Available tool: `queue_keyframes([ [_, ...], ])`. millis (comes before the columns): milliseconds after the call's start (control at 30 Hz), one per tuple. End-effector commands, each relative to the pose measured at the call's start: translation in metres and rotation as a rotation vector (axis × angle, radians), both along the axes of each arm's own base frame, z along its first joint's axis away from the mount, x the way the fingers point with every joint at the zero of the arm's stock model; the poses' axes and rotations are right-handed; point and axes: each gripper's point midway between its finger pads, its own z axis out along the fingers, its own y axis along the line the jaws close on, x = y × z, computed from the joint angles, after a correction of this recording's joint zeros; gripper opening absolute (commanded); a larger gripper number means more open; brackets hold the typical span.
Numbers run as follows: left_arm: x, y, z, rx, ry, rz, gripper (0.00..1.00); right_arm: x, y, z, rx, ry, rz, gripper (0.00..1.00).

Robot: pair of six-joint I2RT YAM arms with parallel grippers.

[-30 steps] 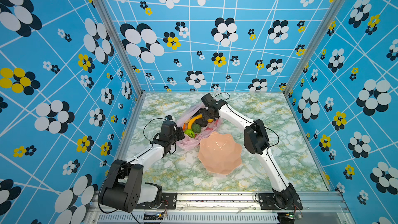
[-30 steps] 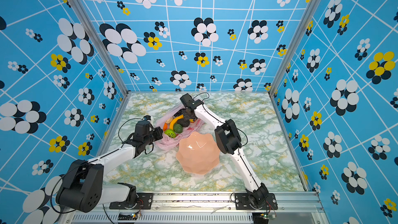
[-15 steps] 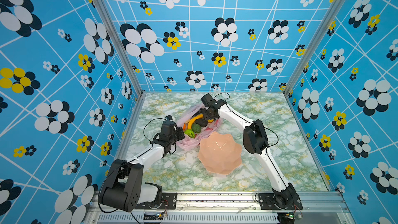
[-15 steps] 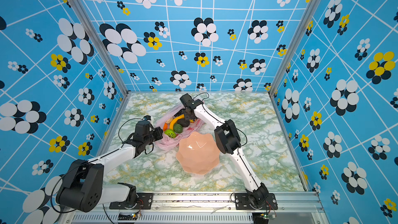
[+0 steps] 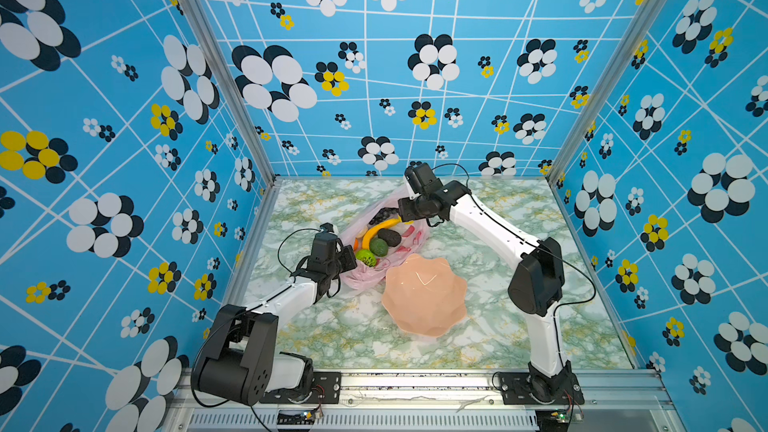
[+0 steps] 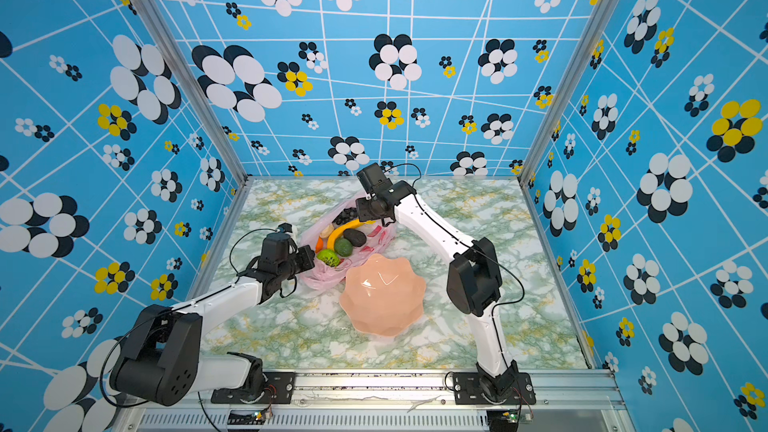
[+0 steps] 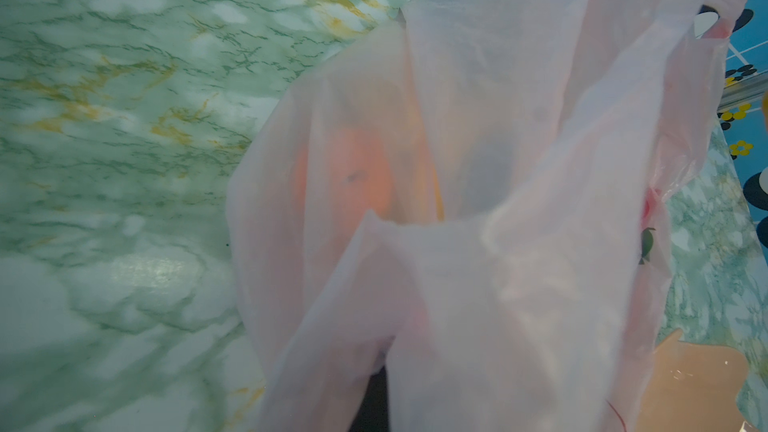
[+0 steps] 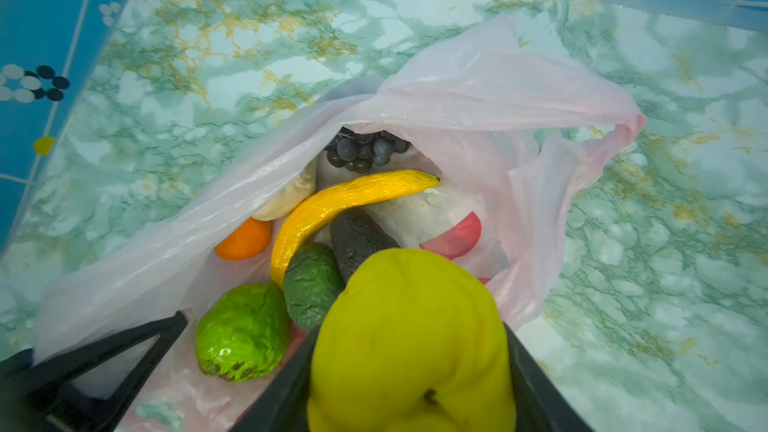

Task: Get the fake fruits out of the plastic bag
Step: 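Lift the yellow pepper out and carry it over the peach plate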

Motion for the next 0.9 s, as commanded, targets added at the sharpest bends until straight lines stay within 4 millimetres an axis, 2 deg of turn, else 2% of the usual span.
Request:
queue_keyframes([
  [0, 0.002, -0.005, 0.002, 0.005, 0.001, -0.027, 0.00, -0.022, 0.002, 0.009, 0.085, 0.030, 0.043, 0.59],
  [67, 0.001, -0.005, 0.004, 0.005, -0.002, -0.028, 0.00, -0.036, -0.007, 0.015, 0.094, 0.031, 0.046, 0.59],
  [233, 0.001, -0.005, 0.006, 0.004, -0.008, -0.028, 0.00, -0.075, -0.035, 0.014, 0.066, 0.065, 0.046, 0.58],
  [267, 0.001, -0.005, 0.006, 0.004, -0.008, -0.028, 0.00, -0.086, -0.042, 0.003, 0.039, 0.091, 0.045, 0.57],
  [433, 0.002, -0.006, 0.005, 0.001, -0.004, -0.030, 0.00, -0.138, -0.060, -0.009, -0.084, 0.105, 0.065, 0.57],
  [600, 0.001, -0.005, 0.006, 0.006, -0.008, -0.028, 0.00, -0.173, -0.064, -0.030, -0.135, 0.134, 0.070, 0.57],
  [767, 0.001, -0.005, 0.005, 0.007, -0.005, -0.029, 0.00, -0.193, -0.057, -0.059, -0.162, 0.163, 0.069, 0.57],
  [867, 0.001, -0.005, 0.004, 0.005, -0.005, -0.029, 0.00, -0.198, -0.052, -0.075, -0.178, 0.183, 0.070, 0.56],
])
